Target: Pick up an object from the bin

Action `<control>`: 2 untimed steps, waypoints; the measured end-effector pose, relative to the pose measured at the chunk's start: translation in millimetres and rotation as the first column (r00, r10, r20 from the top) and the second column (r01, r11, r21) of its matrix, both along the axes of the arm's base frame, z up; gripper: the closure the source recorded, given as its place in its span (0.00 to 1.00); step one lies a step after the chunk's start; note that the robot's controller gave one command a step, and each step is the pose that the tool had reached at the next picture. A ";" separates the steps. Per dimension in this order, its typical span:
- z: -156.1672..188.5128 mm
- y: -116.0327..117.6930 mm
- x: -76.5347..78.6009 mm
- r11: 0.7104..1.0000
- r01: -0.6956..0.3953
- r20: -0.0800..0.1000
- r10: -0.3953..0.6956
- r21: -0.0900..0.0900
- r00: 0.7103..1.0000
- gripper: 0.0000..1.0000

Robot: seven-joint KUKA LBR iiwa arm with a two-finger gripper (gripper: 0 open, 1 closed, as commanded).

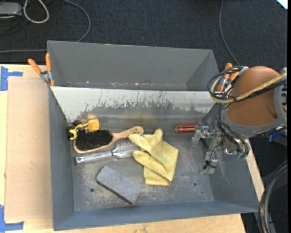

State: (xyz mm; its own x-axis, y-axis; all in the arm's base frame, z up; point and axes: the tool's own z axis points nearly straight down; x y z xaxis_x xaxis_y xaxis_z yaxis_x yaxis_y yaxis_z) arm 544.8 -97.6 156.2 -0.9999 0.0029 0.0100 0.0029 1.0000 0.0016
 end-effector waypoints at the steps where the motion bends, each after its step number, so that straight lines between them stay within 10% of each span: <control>1: 4.4 0.6 1.8 1.000 -0.005 0.008 0.005 -0.001 1.000 0.00; 2: -89.9 97.0 -12.4 0.981 -0.192 -0.003 0.192 0.005 0.981 0.00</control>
Offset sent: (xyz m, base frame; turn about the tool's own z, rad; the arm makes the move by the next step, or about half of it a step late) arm -0.0105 0.0927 -0.0862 -0.1855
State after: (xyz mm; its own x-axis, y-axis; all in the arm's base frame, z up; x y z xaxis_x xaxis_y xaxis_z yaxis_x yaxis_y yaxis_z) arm 532.3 -0.5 66.3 -0.9819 -0.1890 0.0126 -0.1889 0.9820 0.0065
